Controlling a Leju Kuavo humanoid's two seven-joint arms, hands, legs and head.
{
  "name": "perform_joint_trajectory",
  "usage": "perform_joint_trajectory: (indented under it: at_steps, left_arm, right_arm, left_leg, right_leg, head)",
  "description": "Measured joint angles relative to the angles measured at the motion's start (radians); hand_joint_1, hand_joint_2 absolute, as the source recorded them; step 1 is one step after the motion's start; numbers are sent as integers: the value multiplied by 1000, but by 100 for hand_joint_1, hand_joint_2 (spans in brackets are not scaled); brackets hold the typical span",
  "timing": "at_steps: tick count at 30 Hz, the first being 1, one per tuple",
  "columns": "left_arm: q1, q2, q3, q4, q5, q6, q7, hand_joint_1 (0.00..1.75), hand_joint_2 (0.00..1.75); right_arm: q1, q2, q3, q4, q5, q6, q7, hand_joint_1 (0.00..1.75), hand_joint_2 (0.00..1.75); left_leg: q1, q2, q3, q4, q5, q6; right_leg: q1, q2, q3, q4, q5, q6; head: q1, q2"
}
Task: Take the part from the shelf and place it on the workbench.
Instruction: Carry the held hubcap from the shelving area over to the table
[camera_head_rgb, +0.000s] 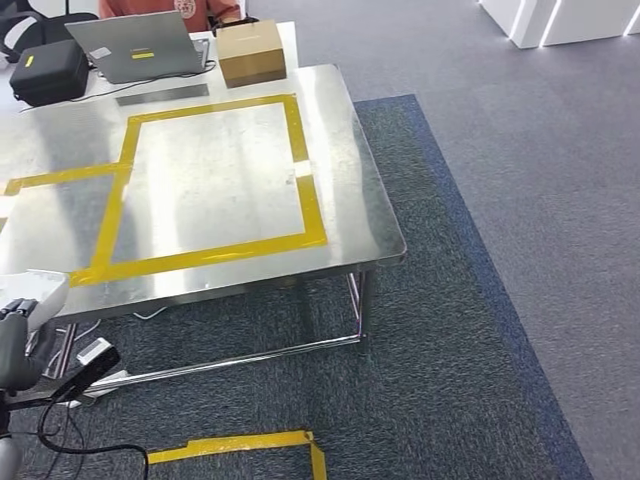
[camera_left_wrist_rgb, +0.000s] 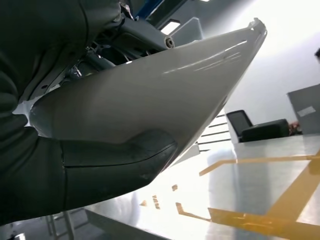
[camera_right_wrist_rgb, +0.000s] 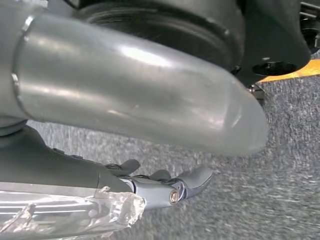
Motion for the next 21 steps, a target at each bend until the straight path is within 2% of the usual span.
perform_joint_trajectory:
  at_steps: [1, 2, 3, 4, 5, 7, 8, 9, 10, 12, 14, 16, 17, 18, 19, 20, 21]
  left_arm:
    - [-2, 0, -2, 0, 1, -1, 2, 175, 175]
    - [-3, 0, -4, 0, 2, -2, 4, 175, 175]
    - [-3, -1, -6, 0, 3, -4, 6, 175, 175]
    - [-2, -1, -7, 0, 3, -6, 8, 175, 175]
    - [-1, -1, -8, 0, 4, -8, 10, 175, 175]
    - [0, 0, -8, 0, 5, -10, 14, 175, 175]
    - [-1, 0, -8, 0, 6, -11, 15, 175, 175]
    - [-2, 0, -9, 0, 6, -12, 15, 175, 175]
    - [-2, 0, -9, 0, 6, -13, 16, 175, 175]
    - [-2, 0, -10, -1, 6, -13, 16, 175, 175]
    - [-2, 0, -10, -1, 6, -13, 17, 175, 175]
    - [-4, -2, -11, -1, 8, -13, 17, 175, 175]
    - [-5, -4, -12, -1, 10, -14, 17, 175, 175]
    - [-4, -7, -13, -1, 12, -14, 17, 175, 175]
    - [-4, -10, -14, -1, 15, -15, 17, 175, 175]
    - [-4, -12, -16, -1, 16, -15, 17, 175, 175]
    - [-5, -13, -18, -1, 16, -15, 19, 175, 175]
  right_arm:
    - [1, 0, 0, 0, -1, 0, 0, 0, 0]
    - [2, 0, 0, 0, -2, 0, 0, 0, 0]
    - [3, 0, 0, 0, -4, 1, 0, 0, 0]
    - [2, 0, -1, 0, -8, 2, 0, 0, 0]
    - [1, 0, -1, 0, -13, 4, -1, 0, 0]
    - [-2, 1, -1, 0, -20, 6, -2, 0, 0]
    - [-3, 1, -1, 0, -22, 7, -3, 0, 0]
    - [-4, 2, -1, 0, -22, 7, -4, 0, 0]
    - [-4, 2, -1, 0, -22, 7, -4, 0, 0]
    - [-3, 2, -2, 0, -22, 7, -4, 0, 0]
    - [-4, 2, -2, 0, -22, 8, -5, 0, 0]
    - [-4, 2, -2, 0, -24, 8, -6, 0, 0]
    - [-2, 1, -2, 0, -26, 10, -11, 0, 0]
    - [0, 0, -4, 0, -27, 13, -20, 0, 0]
    - [1, -1, -6, 0, -28, 16, -30, 0, 0]
    - [2, -2, -8, 0, -28, 19, -39, 0, 0]
    - [2, -3, -9, 0, -28, 19, -45, 0, 0]
  left_leg:
    - [-5, 26, -35, 72, -33, 5]
    - [-9, 36, -71, 143, -61, 10]
    - [-13, 40, -95, 193, -75, 16]
    - [-18, 40, -103, 209, -70, 24]
    - [-24, 41, -92, 187, -46, 35]
    - [-39, 48, -30, 73, 17, 63]
    - [-46, 54, -1, 18, 35, 74]
    - [-52, 59, 17, -18, 39, 81]
    - [-55, 63, 24, -34, 34, 84]
    - [-55, 60, 27, -49, 32, 81]
    - [-51, 55, 33, -63, 36, 80]
    - [-49, 50, 37, -68, 37, 80]
    - [-50, 47, 36, -68, 36, 82]
    - [-52, 44, 37, -68, 35, 83]
    - [-54, 40, 38, -68, 34, 85]
    - [-56, 37, 40, -68, 33, 85]
    - [-59, 34, 43, -68, 32, 86]
  right_leg:
    - [5, -14, 0, 0, -1, -4]
    - [11, -27, 0, 0, -3, -8]
    - [16, -38, 0, 0, -6, -12]
    - [21, -48, 1, 0, -8, -15]
    - [26, -54, 4, 0, -10, -18]
    - [33, -65, 8, -1, -15, -20]
    - [36, -68, 10, 0, -17, -19]
    - [38, -70, 9, 0, -19, -16]
    - [39, -73, 8, 0, -20, -13]
    - [38, -76, 8, -2, -21, -3]
    - [36, -53, -4, 23, -41, 7]
    - [35, -19, -55, 123, -91, 13]
    - [35, -11, -92, 191, -117, 14]
    - [35, -7, -125, 244, -130, 15]
    - [36, -6, -144, 268, -124, 15]
    - [36, -6, -145, 253, -99, 13]
    - [37, -4, -126, 201, -58, 8]
  head:
    - [-1, 0]
    - [-2, 0]
    - [-2, 0]
    - [-2, 0]
    - [-1, 0]
    - [-1, 0]
    - [-1, 0]
    - [-1, 0]
    - [-1, 0]
    - [-1, 0]
    - [1, 0]
    - [4, 0]
    - [5, 0]
    - [6, 0]
    - [6, 0]
    - [6, 0]
    - [6, 0]
